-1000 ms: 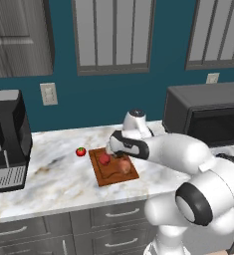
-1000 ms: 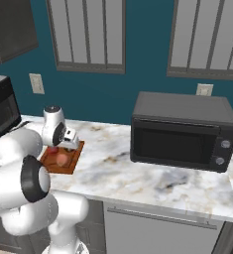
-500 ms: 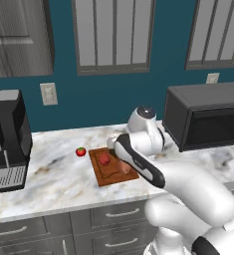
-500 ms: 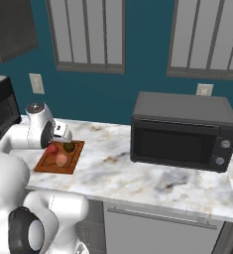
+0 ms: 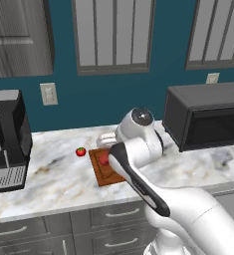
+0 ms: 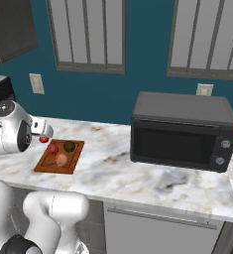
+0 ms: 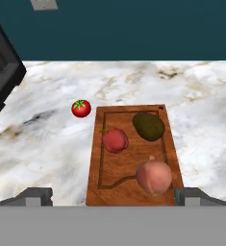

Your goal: Place the avocado, onion, tomato, and bell pepper on the cutting board.

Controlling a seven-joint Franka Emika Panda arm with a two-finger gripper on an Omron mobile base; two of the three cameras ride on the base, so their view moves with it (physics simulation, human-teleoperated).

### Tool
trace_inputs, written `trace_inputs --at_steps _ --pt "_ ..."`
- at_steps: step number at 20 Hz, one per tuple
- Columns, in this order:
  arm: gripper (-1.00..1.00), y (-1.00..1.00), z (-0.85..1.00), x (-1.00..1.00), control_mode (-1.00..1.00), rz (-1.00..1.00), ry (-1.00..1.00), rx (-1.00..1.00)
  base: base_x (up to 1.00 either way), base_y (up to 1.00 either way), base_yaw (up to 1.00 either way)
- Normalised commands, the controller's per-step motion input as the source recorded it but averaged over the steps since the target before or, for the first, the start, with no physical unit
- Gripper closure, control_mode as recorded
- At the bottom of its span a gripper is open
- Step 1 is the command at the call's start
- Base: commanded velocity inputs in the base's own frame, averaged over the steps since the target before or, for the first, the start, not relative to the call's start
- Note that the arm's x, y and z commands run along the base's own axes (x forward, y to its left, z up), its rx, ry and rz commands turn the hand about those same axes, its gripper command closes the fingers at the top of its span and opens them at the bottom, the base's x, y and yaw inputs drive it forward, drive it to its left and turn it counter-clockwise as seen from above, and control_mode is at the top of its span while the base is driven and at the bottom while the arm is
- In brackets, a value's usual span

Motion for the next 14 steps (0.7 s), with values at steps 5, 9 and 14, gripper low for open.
trace_inputs --at_steps 5,9,14 --pt "-1.00 0.62 0.38 -0.30 -1.00 0.04 -0.04 -0.05 0.00 0.00 0.00" --pt "-1.00 0.22 0.03 -0.60 -1.00 0.01 -0.07 -0.01 0.00 0.00 0.00" --pt "-1.00 0.28 0.00 -0.23 -1.00 0.00 -0.03 0.00 0.00 0.00 0.00"
